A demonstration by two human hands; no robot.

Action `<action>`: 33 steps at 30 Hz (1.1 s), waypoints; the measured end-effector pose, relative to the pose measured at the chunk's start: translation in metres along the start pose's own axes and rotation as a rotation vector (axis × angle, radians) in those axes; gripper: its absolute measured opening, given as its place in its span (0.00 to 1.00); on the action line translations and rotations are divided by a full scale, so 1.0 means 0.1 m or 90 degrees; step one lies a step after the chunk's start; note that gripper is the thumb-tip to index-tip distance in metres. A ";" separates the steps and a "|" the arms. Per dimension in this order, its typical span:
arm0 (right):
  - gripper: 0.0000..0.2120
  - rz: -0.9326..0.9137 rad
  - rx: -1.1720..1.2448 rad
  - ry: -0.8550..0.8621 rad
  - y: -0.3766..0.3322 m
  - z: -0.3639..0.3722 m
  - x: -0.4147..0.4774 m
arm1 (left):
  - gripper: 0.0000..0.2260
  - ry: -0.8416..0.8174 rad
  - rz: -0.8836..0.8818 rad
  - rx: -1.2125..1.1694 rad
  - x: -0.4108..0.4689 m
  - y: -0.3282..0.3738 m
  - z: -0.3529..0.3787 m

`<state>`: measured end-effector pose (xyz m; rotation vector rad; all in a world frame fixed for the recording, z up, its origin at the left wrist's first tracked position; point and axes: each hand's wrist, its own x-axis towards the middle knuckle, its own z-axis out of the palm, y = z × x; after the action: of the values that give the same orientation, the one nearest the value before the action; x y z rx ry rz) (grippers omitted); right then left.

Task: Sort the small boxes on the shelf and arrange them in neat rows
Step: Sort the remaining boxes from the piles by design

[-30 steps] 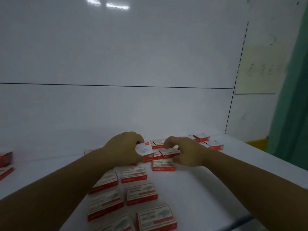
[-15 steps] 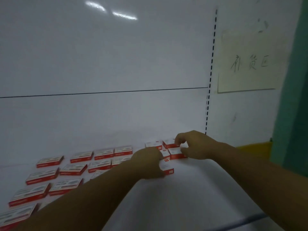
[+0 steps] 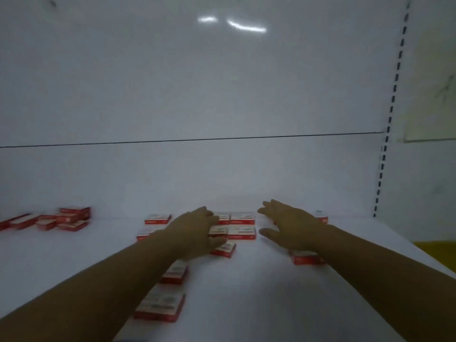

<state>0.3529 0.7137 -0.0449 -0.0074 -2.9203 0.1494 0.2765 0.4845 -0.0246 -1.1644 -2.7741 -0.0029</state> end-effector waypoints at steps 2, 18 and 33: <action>0.30 -0.027 -0.002 -0.019 -0.39 0.03 0.17 | 0.31 -0.041 -0.078 0.041 -0.27 -0.40 -0.10; 0.29 -0.151 0.012 -0.059 -3.55 0.67 0.83 | 0.27 0.093 -0.180 -0.122 -2.37 -2.90 -0.13; 0.30 -0.300 0.055 0.002 -4.82 0.95 2.71 | 0.28 0.007 -0.313 -0.100 -2.30 -4.60 -0.05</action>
<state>0.0705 0.2286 -0.0297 0.6832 -2.8155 0.1948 0.1097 -0.0019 -0.0256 -0.4746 -3.0138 -0.2777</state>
